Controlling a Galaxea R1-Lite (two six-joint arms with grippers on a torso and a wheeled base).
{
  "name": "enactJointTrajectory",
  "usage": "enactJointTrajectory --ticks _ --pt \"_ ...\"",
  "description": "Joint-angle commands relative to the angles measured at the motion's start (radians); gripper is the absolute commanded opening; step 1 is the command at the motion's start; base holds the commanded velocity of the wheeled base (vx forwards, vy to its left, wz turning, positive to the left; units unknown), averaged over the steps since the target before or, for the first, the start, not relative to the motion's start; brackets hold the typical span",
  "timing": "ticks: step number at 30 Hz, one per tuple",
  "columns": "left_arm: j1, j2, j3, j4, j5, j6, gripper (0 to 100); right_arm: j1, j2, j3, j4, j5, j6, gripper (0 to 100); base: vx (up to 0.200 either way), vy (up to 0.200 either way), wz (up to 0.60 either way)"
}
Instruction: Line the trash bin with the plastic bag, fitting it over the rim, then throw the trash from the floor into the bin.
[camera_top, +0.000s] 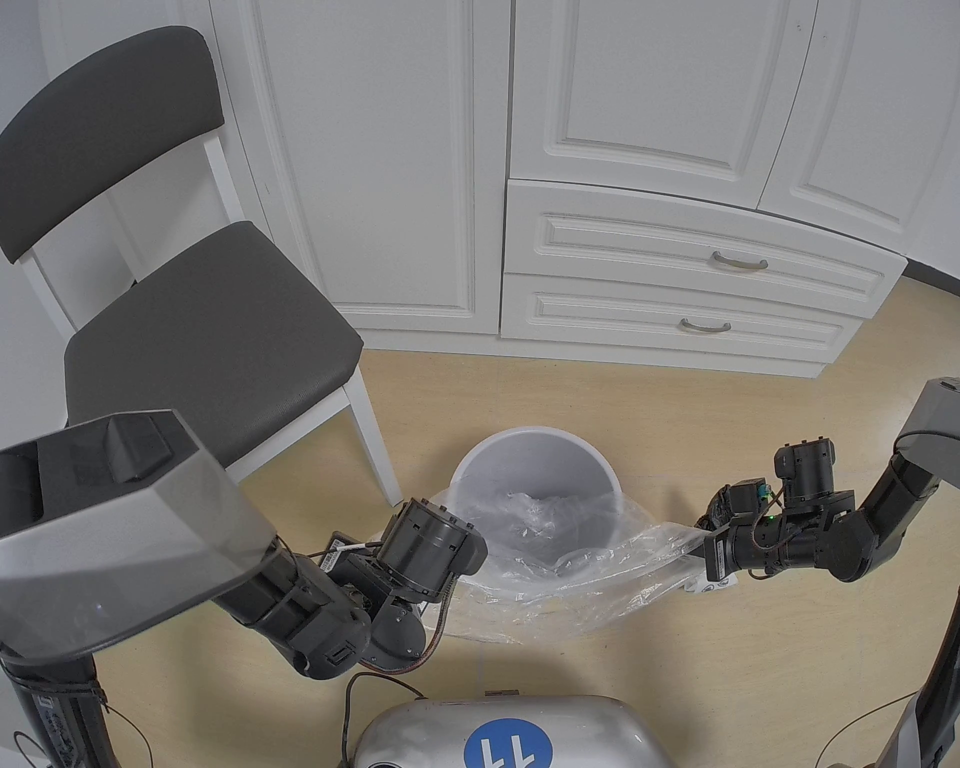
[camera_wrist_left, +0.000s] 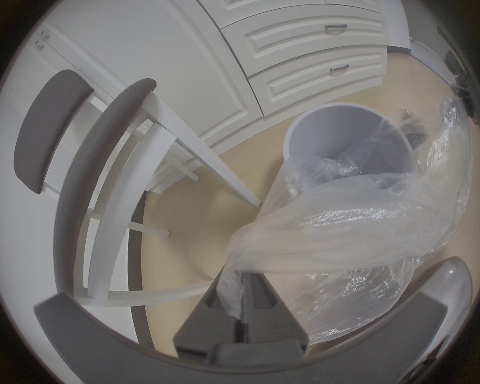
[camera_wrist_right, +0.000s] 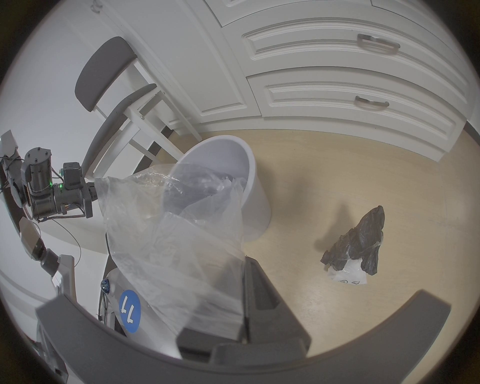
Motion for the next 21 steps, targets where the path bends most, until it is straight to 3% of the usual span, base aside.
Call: enactJointTrajectory --ticks 1,7,9,16,21 --pt "0.010 0.069 -0.029 -0.009 -0.001 -0.002 0 0.005 0.046 -0.016 -0.007 -0.004 0.000 0 0.000 0.000 0.00" --pt "0.039 0.169 -0.152 -0.018 0.001 -0.022 0 0.003 0.129 -0.064 -0.060 -0.004 0.017 0 0.000 0.000 0.00" --pt "0.066 0.216 -0.239 -0.015 0.001 -0.016 0 -0.006 0.162 -0.067 -0.136 -0.004 0.035 0 0.000 0.000 0.00" --pt "0.120 0.302 -0.417 0.028 0.001 -0.006 0 -0.017 0.285 -0.096 -0.376 -0.029 0.180 0 0.000 0.000 0.00" --pt "0.131 0.316 -0.460 0.028 0.001 -0.008 0 -0.030 0.300 -0.112 -0.389 -0.044 0.187 0 0.000 0.000 0.00"
